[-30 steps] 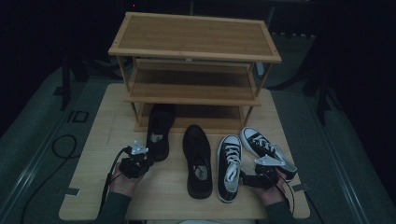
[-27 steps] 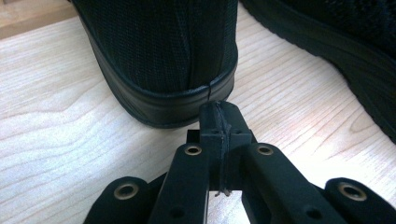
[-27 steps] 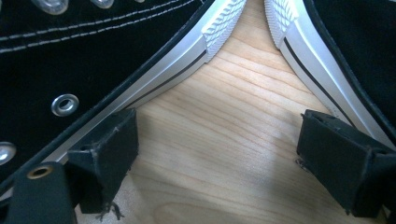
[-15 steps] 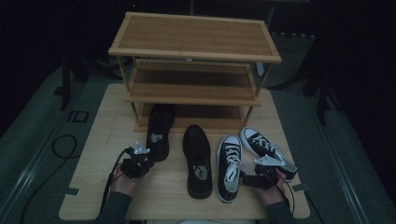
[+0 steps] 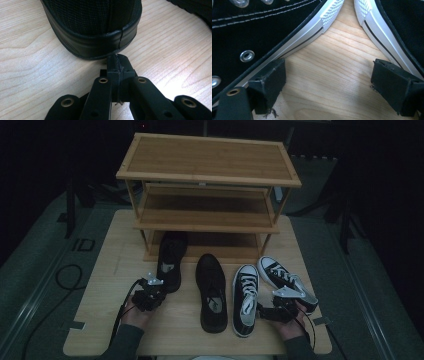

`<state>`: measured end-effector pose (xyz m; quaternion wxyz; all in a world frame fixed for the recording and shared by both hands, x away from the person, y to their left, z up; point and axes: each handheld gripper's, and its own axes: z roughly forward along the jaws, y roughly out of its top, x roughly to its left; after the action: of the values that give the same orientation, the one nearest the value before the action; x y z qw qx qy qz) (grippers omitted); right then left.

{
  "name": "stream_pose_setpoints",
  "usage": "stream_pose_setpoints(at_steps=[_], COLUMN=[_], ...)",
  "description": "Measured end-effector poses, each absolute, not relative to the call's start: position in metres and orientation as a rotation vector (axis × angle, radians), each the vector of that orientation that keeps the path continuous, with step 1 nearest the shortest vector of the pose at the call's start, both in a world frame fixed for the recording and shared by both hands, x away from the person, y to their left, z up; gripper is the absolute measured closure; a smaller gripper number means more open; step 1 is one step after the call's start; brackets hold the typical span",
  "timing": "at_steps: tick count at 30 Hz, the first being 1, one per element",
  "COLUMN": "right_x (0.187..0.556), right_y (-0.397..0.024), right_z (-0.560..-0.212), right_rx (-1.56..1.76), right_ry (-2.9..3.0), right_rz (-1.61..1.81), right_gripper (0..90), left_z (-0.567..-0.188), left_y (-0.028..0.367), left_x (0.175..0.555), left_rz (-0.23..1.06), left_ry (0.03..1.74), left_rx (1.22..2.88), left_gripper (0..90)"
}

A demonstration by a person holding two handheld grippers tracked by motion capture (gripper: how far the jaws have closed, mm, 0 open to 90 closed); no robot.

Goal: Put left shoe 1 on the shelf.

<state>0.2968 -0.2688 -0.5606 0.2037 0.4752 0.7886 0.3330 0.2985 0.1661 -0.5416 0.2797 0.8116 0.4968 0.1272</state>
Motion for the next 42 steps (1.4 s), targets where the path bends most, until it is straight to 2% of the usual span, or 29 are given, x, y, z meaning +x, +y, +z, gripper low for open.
stream_pose_setpoints(at_steps=[28, 42], right_x=[0.297, 0.297], right_y=[-0.269, -0.269], right_z=[-0.561, -0.561], right_rx=[1.325, 1.325], right_ry=[2.201, 2.201], right_rz=[0.929, 0.930], right_gripper=[12.7, 12.7], left_z=[-0.536, -0.524], left_y=[0.159, 0.151], left_x=[0.308, 0.325], left_rz=[0.381, 0.446], left_ry=[1.348, 1.329], left_rx=[2.156, 2.151], left_gripper=[89.9, 90.0])
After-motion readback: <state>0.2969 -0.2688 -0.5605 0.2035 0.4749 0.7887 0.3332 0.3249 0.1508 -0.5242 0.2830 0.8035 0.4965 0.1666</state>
